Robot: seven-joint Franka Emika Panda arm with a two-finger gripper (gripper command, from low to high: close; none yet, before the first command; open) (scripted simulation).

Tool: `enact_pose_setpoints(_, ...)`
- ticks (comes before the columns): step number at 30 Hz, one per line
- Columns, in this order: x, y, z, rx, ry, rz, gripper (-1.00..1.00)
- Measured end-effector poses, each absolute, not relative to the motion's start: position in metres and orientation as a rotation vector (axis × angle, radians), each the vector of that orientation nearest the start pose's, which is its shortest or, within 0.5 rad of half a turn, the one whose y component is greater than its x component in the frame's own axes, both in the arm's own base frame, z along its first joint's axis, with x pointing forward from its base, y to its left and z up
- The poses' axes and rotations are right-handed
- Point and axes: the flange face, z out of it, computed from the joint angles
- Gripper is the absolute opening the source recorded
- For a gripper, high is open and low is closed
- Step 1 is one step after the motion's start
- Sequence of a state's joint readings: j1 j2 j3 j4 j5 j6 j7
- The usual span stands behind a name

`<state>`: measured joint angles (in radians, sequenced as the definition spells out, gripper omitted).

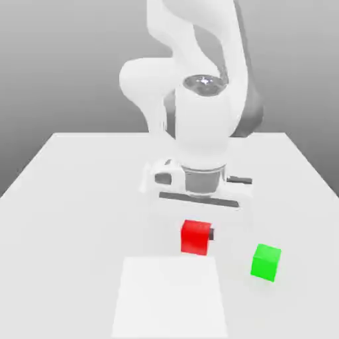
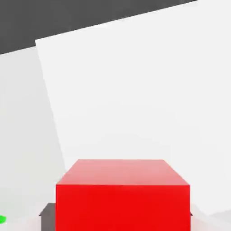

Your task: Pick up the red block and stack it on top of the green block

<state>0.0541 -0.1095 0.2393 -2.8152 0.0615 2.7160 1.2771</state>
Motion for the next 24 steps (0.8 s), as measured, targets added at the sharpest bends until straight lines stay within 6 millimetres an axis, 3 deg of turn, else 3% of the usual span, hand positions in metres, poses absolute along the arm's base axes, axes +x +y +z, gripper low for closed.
enact_pose_setpoints(5,0.337,0.185,0.245,-2.701,1.597,-0.003,-1.00)
enact_pose_setpoints(7,0.331,0.201,0.243,-2.705,1.611,-0.007,-1.00)
enact_pose_setpoints(24,0.330,0.206,0.182,-2.710,1.614,-0.013,-1.00)
